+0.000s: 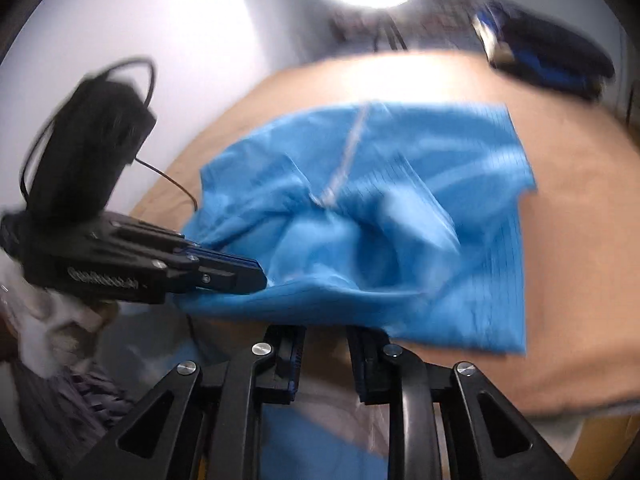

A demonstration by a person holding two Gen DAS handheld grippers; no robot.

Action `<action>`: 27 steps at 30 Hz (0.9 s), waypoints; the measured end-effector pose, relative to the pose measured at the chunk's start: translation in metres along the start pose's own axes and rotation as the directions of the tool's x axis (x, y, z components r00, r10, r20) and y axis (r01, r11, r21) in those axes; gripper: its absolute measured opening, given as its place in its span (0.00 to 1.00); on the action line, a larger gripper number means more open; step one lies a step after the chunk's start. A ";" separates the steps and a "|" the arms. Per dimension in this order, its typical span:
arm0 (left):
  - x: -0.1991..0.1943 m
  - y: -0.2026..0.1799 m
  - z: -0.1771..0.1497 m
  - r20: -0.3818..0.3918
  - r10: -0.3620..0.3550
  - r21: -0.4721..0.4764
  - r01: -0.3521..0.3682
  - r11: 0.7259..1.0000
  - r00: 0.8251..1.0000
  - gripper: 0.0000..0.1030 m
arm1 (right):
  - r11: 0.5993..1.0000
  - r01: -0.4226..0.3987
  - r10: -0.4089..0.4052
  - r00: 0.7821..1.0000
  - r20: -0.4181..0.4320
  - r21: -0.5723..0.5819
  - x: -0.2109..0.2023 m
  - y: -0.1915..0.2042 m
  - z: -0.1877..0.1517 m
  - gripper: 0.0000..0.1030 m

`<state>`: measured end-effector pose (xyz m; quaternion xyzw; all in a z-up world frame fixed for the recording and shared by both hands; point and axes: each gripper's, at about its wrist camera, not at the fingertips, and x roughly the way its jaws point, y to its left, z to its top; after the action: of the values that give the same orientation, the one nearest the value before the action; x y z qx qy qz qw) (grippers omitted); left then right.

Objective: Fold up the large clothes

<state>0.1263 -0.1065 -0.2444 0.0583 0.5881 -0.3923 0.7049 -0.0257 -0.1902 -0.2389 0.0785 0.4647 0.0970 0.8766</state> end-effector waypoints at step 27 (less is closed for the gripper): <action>-0.042 0.067 0.013 0.143 0.054 -0.133 -0.035 0.990 0.988 0.03 | 0.986 -0.062 0.032 0.981 -0.192 -0.155 0.018 -0.007 0.039 0.23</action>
<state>0.1783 -0.0476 -0.2289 -0.0039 0.5578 -0.3405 0.7569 0.0171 -0.1945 -0.2333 0.0090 0.5343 0.1619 0.8296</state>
